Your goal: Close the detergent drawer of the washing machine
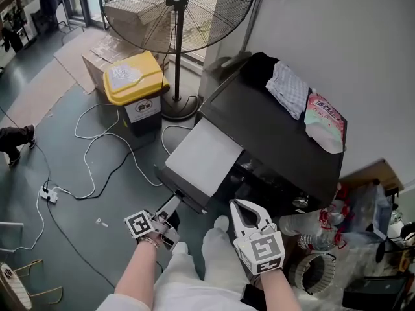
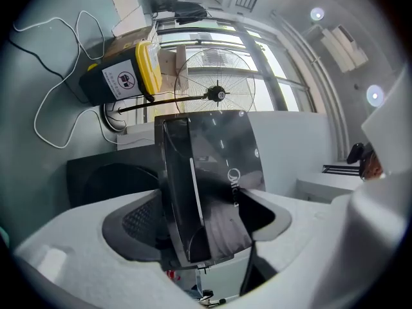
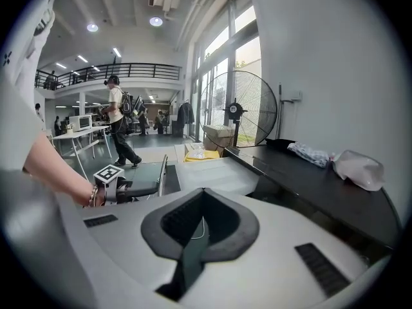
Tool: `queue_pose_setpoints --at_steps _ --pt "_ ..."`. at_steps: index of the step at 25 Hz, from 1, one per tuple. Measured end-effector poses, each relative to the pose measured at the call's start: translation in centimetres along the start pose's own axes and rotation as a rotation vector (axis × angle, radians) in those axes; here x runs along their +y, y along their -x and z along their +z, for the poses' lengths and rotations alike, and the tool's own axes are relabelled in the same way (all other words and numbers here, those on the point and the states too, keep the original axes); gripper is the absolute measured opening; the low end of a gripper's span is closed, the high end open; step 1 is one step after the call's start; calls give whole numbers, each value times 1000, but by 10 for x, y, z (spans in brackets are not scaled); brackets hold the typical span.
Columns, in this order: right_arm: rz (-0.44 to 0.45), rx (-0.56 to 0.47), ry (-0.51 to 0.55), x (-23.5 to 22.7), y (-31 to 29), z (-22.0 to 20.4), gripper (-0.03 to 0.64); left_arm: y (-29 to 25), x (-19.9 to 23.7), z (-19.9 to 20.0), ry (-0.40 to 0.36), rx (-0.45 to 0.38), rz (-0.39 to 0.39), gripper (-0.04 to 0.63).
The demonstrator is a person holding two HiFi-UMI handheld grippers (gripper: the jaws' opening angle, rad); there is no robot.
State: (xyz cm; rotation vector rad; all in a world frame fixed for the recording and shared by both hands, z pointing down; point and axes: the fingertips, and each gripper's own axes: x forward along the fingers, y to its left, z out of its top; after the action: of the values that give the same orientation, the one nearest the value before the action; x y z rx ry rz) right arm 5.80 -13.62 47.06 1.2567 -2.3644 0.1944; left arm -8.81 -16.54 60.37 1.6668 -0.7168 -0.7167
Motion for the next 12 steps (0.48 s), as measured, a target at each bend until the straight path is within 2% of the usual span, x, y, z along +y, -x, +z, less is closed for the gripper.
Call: queue_pose_setpoints --at_steps 6,12 --pt "-16 -10 -12 -4 -4 -2 -6 -6 1 1 -2 33 -1 364" --pt "-29 -12 -38 -11 -9 -2 -6 -22 2 3 17 31 2 364"
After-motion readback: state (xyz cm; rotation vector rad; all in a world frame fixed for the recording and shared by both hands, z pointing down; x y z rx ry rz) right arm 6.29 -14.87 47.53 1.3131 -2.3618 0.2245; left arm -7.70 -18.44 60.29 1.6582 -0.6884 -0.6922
